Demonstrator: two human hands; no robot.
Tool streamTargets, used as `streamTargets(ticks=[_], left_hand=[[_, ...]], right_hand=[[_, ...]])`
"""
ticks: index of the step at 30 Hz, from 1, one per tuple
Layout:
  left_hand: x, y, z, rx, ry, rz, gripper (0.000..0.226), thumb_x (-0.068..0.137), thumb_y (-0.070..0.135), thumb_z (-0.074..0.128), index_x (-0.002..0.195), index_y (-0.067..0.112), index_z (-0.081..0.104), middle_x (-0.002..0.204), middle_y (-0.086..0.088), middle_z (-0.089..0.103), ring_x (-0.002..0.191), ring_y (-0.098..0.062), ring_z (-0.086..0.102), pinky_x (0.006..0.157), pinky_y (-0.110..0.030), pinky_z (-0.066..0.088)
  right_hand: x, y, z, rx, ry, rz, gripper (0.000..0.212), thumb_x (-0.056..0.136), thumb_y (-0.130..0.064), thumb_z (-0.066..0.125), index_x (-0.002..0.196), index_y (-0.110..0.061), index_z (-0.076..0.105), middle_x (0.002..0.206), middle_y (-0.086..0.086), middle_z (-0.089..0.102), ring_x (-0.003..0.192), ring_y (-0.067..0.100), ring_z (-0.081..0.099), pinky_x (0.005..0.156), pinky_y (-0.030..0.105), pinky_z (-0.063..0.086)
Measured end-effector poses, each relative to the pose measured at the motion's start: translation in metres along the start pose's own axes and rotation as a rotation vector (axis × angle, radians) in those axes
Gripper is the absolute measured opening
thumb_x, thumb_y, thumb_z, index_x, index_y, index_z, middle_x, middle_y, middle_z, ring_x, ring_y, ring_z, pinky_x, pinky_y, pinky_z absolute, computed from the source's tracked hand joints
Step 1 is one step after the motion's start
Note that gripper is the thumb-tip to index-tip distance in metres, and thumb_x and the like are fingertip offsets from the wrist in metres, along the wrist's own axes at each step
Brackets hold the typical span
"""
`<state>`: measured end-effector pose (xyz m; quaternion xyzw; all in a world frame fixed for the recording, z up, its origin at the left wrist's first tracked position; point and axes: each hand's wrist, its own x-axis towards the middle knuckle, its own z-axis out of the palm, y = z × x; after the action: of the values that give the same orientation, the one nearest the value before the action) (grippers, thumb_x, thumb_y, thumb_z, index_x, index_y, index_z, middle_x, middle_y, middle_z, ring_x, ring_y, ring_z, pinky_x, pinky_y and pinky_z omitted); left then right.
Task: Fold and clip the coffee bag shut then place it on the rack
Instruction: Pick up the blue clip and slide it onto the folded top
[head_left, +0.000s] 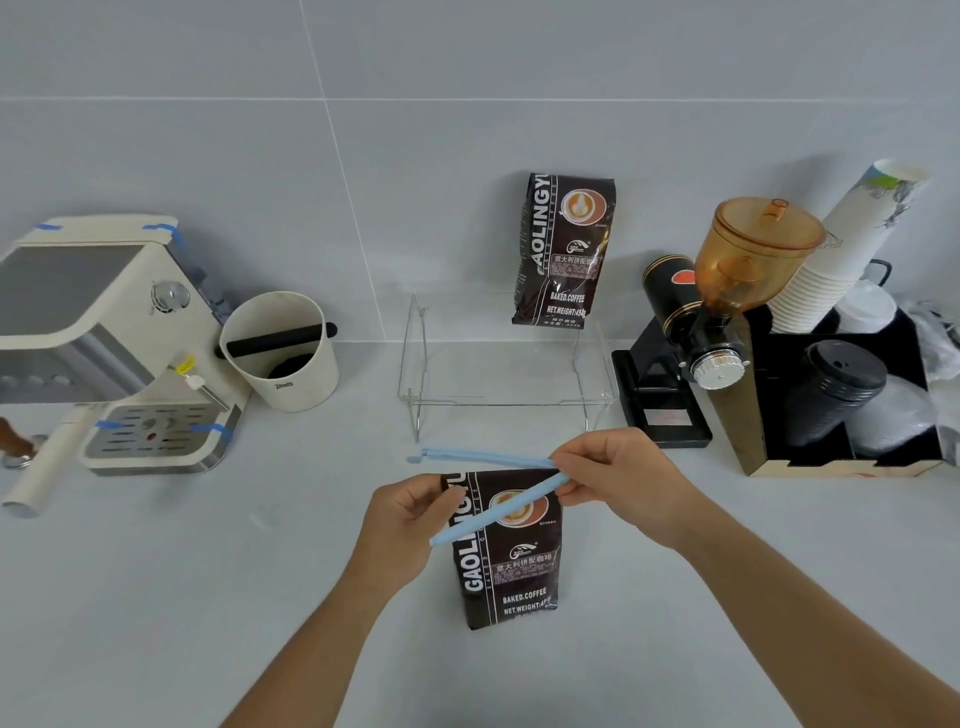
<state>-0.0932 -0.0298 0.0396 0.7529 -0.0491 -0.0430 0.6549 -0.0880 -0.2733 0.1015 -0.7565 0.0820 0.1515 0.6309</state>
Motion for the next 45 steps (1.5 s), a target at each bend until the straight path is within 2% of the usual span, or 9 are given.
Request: streamTargets(ticks=[7,13,17,24,31,34,38,42,45], left_hand=[[-0.003,0.000,0.008,0.019,0.094,-0.020,0.017,0.089,-0.001,0.065,0.079,0.008,0.076,0.070,0.005,0.078,0.063,-0.002,0.068,0.059,-0.012,0.050],[-0.004,0.000,0.008,0.067,0.081,0.012,0.034,0.090,-0.002,0.063,0.067,0.023,0.069,0.056,0.019,0.069,0.050,0.006,0.058,0.050,-0.004,0.041],[-0.003,0.000,0.008,0.053,0.087,-0.008,0.028,0.090,0.000,0.063,0.070,0.017,0.071,0.060,0.017,0.071,0.047,0.005,0.057,0.045,-0.005,0.041],[-0.003,-0.005,0.000,0.118,0.032,-0.027,0.032,0.098,0.011,0.054,0.066,0.006,0.058,0.051,0.010,0.042,0.047,-0.002,0.034,0.046,-0.013,0.027],[-0.009,0.005,-0.009,0.379,0.044,0.134,0.041,0.096,0.020,0.056,0.061,0.040,0.057,0.045,0.018,0.049,0.042,-0.003,0.040,0.043,-0.008,0.028],[-0.010,0.013,-0.019,0.447,0.072,0.175,0.027,0.091,0.043,0.058,0.064,0.040,0.064,0.047,0.017,0.053,0.042,-0.005,0.044,0.044,-0.009,0.031],[-0.002,0.023,-0.040,0.536,0.118,0.165,0.016,0.074,0.049,0.070,0.084,0.037,0.067,0.078,0.018,0.069,0.077,-0.001,0.065,0.066,-0.014,0.050],[0.018,0.029,-0.052,0.844,-0.269,0.058,0.074,0.072,0.067,0.062,0.138,0.040,0.043,0.126,0.025,0.052,0.116,0.003,0.050,0.098,-0.025,0.042],[0.035,0.033,-0.052,0.955,-0.446,0.065,0.064,0.081,0.063,0.059,0.139,0.038,0.044,0.135,0.015,0.055,0.121,-0.008,0.049,0.100,-0.030,0.043]], right_hand=[[-0.001,0.011,-0.008,0.100,-0.074,0.039,0.013,0.091,-0.007,0.065,0.090,-0.010,0.078,0.085,0.013,0.079,0.087,0.026,0.076,0.069,0.027,0.063],[0.000,0.017,-0.012,0.151,-0.158,0.049,0.019,0.084,0.002,0.071,0.101,-0.005,0.074,0.095,0.019,0.078,0.094,0.030,0.075,0.079,0.033,0.061],[0.002,0.020,-0.012,0.110,-0.140,0.049,0.026,0.078,0.006,0.075,0.099,-0.008,0.074,0.091,0.019,0.078,0.091,0.029,0.075,0.084,0.044,0.056],[0.005,0.021,-0.007,0.180,-0.085,0.006,0.023,0.077,0.015,0.071,0.089,-0.004,0.074,0.074,0.008,0.078,0.072,0.018,0.075,0.059,0.022,0.059],[0.005,0.027,-0.008,0.218,-0.111,-0.007,0.024,0.077,0.011,0.073,0.083,-0.012,0.077,0.081,0.009,0.079,0.079,0.020,0.076,0.060,0.023,0.059],[0.006,0.029,-0.008,0.219,-0.127,-0.010,0.025,0.076,0.008,0.074,0.082,-0.015,0.079,0.081,0.008,0.079,0.078,0.018,0.075,0.062,0.023,0.058],[0.007,0.029,-0.008,0.231,-0.159,-0.019,0.019,0.070,-0.002,0.080,0.082,-0.017,0.079,0.080,0.007,0.079,0.077,0.017,0.074,0.063,0.022,0.057],[0.009,0.032,-0.008,0.233,-0.166,-0.022,0.023,0.077,0.005,0.075,0.082,-0.017,0.079,0.078,0.006,0.078,0.074,0.015,0.073,0.062,0.021,0.057],[0.009,0.030,-0.007,0.225,-0.165,-0.028,0.025,0.079,0.008,0.073,0.082,-0.017,0.079,0.078,0.006,0.078,0.074,0.015,0.073,0.062,0.022,0.057]])
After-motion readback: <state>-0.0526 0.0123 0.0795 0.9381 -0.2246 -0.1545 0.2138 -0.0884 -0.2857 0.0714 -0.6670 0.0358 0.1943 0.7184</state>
